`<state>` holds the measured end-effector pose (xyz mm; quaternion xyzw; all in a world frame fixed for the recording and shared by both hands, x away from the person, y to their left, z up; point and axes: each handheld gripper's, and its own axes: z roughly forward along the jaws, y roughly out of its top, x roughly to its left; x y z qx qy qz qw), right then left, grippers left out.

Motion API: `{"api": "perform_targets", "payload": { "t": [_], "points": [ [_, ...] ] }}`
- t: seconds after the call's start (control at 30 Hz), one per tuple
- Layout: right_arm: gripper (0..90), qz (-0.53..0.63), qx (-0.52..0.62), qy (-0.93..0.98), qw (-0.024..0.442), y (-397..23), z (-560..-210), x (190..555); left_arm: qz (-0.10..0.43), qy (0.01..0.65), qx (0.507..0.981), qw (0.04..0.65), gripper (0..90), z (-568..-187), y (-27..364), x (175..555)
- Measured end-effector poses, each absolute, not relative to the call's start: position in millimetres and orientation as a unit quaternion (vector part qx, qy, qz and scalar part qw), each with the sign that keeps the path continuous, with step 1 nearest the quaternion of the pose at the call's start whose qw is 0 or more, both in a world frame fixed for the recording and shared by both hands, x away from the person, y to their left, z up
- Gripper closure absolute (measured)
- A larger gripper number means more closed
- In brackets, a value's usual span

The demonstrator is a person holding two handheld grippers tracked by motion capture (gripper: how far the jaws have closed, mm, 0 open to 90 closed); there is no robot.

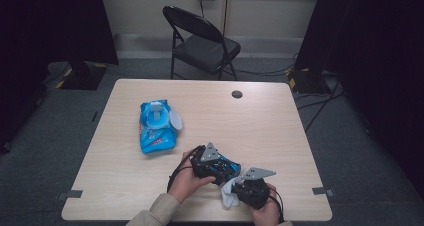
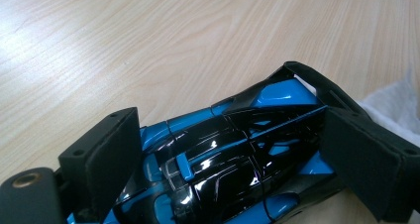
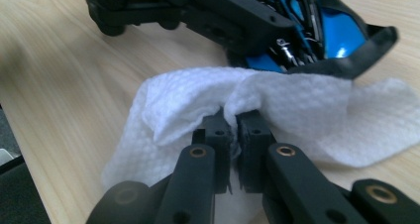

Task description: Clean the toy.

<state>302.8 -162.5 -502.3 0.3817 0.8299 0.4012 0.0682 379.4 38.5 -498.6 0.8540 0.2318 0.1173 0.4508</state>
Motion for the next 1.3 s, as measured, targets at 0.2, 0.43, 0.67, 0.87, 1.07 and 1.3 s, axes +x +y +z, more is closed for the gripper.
{"api": "perform_targets", "payload": {
  "t": [0.2,0.43,0.67,0.87,1.07,1.3],
  "points": [
    [85.1,0.409,0.378,0.828,0.057,-162.6,-503.5,304.2,0.118,0.232,0.854,0.451,9.0,-498.8,39.1,379.6],
    [85.3,0.42,0.356,0.834,0.042,-158.8,-499.2,299.9,0.118,0.232,0.853,0.452,9.0,-498.9,38.8,379.4],
    [85.5,0.442,0.367,0.817,0.047,-177.4,-483.6,302.0,0.118,0.231,0.852,0.454,9.0,-499.3,39.0,379.4],
    [85.5,0.448,0.387,0.804,0.063,-197.1,-473.9,308.1,0.116,0.231,0.852,0.454,9.1,-499.4,38.8,379.7],
    [85.5,0.434,0.408,0.799,0.084,-216.7,-469.4,318.5,0.116,0.23,0.853,0.454,9.0,-499.4,39.1,379.9],
    [85.4,0.426,0.433,0.787,0.105,-235.5,-467.9,329.2,0.116,0.23,0.852,0.456,9.0,-499.7,39.2,380.0]
  ]
}}
